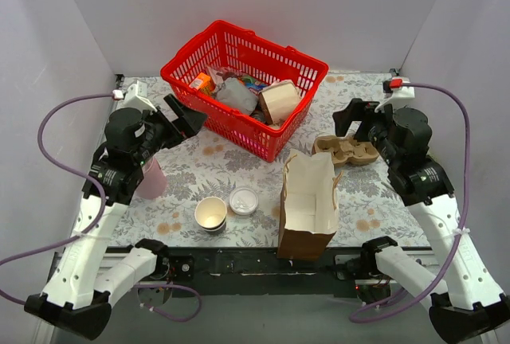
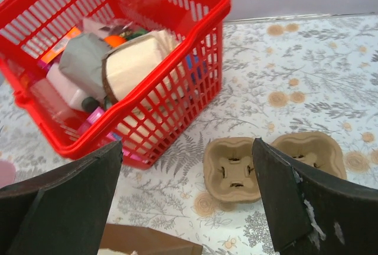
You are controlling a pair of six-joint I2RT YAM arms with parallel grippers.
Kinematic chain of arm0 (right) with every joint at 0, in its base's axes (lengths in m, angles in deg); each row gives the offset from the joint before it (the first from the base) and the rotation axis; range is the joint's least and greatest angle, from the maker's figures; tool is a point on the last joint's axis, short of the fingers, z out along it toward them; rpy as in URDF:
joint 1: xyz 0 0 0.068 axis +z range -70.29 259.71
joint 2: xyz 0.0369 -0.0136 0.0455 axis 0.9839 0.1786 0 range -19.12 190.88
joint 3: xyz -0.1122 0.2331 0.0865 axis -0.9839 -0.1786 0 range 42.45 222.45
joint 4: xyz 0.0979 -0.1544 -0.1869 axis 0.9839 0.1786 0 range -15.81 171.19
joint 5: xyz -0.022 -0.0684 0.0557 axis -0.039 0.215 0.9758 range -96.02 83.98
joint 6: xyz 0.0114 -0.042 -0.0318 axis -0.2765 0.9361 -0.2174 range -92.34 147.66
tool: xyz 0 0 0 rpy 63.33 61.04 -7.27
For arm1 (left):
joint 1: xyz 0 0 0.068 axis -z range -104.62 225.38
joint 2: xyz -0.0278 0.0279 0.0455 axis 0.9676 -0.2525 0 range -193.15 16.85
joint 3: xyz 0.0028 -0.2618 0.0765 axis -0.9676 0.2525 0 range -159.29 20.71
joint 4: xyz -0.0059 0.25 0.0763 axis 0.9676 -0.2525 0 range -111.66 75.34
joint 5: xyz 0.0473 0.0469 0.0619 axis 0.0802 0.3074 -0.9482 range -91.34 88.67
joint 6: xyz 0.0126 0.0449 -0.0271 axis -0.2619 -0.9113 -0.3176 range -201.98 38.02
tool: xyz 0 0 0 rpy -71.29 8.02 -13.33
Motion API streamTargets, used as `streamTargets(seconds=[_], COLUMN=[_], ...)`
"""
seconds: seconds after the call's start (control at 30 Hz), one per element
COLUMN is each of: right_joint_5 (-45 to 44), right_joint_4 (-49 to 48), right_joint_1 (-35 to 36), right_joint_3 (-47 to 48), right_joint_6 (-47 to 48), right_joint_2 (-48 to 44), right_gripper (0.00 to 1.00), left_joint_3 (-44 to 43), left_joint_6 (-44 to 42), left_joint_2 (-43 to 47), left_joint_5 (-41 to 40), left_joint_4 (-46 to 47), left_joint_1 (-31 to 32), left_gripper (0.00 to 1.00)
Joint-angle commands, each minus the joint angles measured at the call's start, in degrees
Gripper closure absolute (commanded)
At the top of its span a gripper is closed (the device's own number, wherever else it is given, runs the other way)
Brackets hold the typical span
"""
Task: Pack the takeout coffee
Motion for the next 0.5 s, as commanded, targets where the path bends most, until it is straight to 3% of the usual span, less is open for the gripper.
streamTargets(seconds=[0.0,0.23,0.37,0.47], right_joint_5=[16.21,35.27,26.59,14.56], right_joint_4=[-6.28,-9.99,-7.52,-2.52], right_joint_1=[0.16,0.25,0.86,3.14], right_joint_3=[-3.85,-0.26,6.33,12.74], right_joint_6=[4.62,2.27,-4.68,-8.2], right_joint_2=[0.01,9.47,19.42,27.33], right_gripper=[0.02,0.02,0.02,0.02], left_joint_3=[-1.42,0.16,1.13,1.66], left_joint_6=[-0.46,0.07,0.25,0.07], left_joint_2=[2.35,2.7,2.7,2.88], left_joint_5=[-4.77,-5.21,-5.21,-5.21], left_joint_4=[-4.88,-6.38,-6.73,-7.17], left_joint_1=[0.17,0.17,0.17,0.17], left_gripper=[0.02,0.02,0.02,0.02])
